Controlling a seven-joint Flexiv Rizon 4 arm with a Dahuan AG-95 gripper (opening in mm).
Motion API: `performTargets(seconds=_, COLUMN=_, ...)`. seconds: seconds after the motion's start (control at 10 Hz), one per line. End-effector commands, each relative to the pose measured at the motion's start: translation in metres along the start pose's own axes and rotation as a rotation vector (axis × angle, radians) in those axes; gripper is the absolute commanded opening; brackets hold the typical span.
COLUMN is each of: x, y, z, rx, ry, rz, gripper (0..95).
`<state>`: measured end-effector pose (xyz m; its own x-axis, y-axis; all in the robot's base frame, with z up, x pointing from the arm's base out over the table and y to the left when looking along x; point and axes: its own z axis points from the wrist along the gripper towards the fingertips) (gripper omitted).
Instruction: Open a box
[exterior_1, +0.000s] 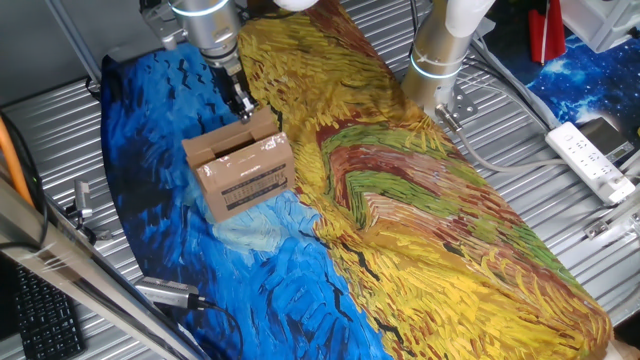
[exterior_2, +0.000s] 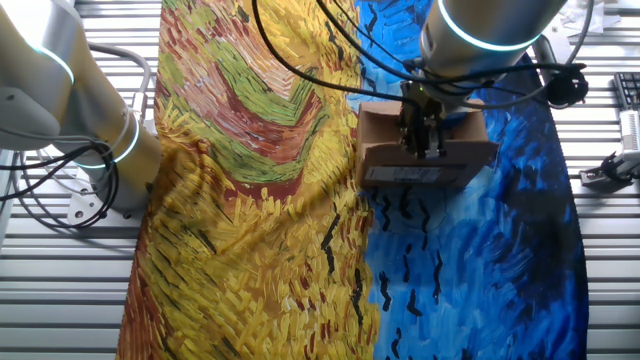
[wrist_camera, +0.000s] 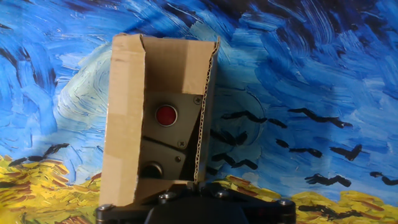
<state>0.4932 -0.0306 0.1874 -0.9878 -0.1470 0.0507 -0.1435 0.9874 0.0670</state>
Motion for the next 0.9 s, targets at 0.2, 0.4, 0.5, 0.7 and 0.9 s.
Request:
performTargets(seconds=0.2, x=-0.0007, y=0.0006, z=-0.0004, rx=0.009, ry=-0.002, rz=0.002, gripper=0.0)
performTargets(seconds=0.4, x=-0.0007, y=0.0008, z=-0.0006, rx=0.011, ry=-0.017, rz=-0.006, gripper=19.0)
performTargets(seconds=0.5, x=-0.0006, y=0.0009, z=-0.0009, rx=0.012, ry=-0.02, rz=-0.007, gripper=38.0)
performTargets(seconds=0.7, x=-0.0006, y=0.001, z=-0.001, rx=0.014, ry=-0.034, rz=-0.016, gripper=38.0)
performTargets(seconds=0.9, x=-0.0006, y=0.0019, z=-0.0022, rx=0.015, ry=-0.037, rz=-0.018, gripper=38.0)
